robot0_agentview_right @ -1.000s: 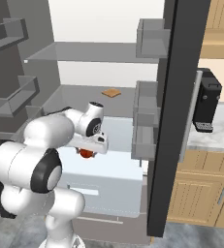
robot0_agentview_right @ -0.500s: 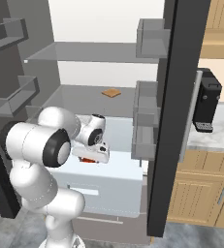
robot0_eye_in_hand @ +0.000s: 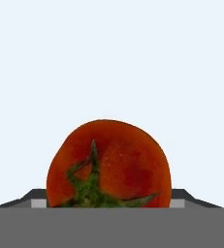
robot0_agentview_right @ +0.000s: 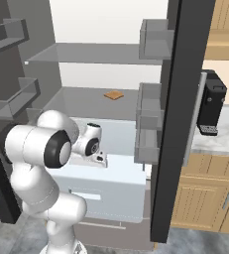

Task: Place the tomato and cucumber inside the fridge drawer. Close the drawer after placing the vegetables.

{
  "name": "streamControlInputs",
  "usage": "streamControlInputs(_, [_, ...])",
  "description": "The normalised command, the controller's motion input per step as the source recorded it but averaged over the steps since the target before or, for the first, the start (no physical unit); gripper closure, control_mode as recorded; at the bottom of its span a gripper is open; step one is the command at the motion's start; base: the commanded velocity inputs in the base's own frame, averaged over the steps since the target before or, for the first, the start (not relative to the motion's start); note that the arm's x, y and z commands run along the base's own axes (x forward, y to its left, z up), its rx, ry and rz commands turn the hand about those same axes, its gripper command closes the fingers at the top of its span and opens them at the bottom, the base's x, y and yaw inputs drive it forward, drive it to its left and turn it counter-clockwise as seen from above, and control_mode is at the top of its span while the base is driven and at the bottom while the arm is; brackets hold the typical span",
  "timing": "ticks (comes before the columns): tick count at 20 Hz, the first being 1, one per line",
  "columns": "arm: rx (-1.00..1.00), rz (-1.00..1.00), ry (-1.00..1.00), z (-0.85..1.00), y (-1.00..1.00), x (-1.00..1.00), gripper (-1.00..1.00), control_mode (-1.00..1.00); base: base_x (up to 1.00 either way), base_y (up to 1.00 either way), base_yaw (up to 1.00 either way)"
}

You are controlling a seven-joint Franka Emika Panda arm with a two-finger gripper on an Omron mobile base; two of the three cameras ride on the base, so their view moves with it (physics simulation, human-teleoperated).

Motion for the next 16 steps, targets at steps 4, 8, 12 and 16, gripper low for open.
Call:
streamControlInputs(4, [-0.02,0.00,-0.06,0.50,0.00,0.01,-1.00,-1.00,0.00,0.00,0.00])
streamControlInputs(8, [-0.10,0.00,-0.21,0.98,0.02,0.21,-1.00,-1.00,0.00,0.00,0.00])
streamControlInputs(12, [-0.09,0.00,-0.23,1.00,0.00,-0.09,-1.00,-1.00,0.00,0.00,0.00])
streamControlInputs(16, [-0.03,0.00,-0.32,0.99,0.01,-0.66,-1.00,-1.00,0.00,0.00,0.00])
